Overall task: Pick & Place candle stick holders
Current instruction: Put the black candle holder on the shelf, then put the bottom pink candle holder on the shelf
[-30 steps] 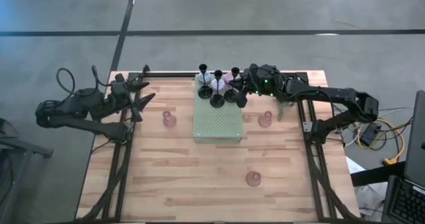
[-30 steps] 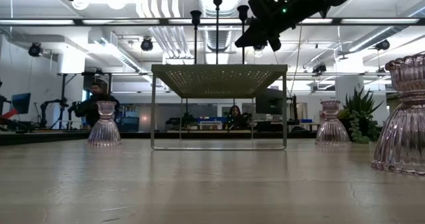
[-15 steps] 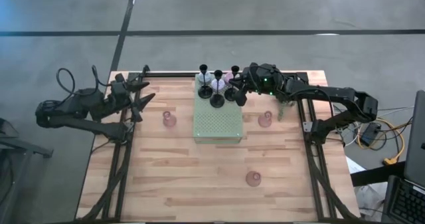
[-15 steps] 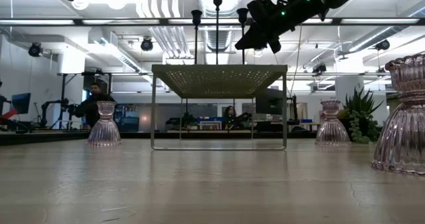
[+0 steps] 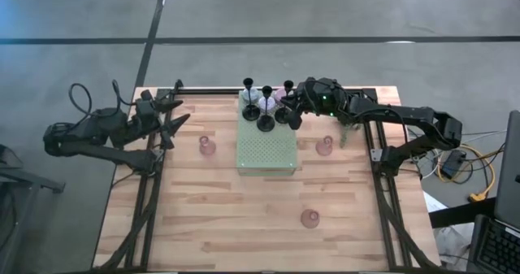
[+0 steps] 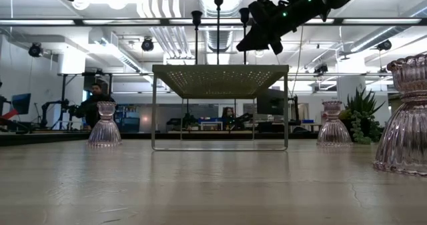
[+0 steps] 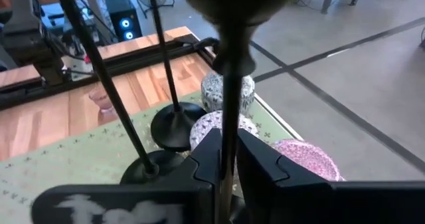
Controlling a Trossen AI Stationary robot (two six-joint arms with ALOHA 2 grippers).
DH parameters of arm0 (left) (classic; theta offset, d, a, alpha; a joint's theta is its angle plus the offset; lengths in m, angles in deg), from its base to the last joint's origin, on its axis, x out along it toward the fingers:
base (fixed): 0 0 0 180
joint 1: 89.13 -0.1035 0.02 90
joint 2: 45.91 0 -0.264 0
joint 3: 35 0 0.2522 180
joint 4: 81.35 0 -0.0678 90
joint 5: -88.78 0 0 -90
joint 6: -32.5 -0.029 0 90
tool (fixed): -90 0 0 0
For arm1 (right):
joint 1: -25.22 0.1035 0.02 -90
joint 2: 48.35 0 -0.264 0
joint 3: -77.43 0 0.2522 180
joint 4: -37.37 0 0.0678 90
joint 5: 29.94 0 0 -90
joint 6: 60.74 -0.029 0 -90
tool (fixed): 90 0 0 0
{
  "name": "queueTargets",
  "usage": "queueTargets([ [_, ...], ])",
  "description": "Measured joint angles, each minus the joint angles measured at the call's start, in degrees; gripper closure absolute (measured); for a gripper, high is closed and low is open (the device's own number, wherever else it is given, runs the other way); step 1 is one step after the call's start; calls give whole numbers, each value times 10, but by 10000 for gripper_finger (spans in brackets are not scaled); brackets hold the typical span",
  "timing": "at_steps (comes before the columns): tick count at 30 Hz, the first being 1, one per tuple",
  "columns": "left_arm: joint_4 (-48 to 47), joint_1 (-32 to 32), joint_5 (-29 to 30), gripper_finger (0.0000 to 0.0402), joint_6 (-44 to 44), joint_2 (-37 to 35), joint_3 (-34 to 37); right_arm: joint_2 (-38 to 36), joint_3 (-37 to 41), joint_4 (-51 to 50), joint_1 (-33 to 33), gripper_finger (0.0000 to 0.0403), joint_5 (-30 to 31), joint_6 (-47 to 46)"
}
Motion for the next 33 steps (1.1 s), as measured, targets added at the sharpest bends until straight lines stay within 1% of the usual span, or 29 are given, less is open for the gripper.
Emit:
queueTargets([
  [6,1,0,0,154,1,0,-1,-3,0,0,-1,339,0,-25],
  [13,4,0,0,154,2,0,0,-4,0,1,0,287,1,-65],
  [19,4,0,0,154,2,0,0,-10,-1,-1,-1,242,1,-63],
  [22,4,0,0,154,2,1,0,-15,-1,-10,-2,224,11,-62],
  [27,4,0,0,154,2,1,-1,-43,-1,-58,-7,210,16,-66],
  [33,10,0,0,154,-2,1,-3,-115,-1,-145,-6,213,15,-68],
])
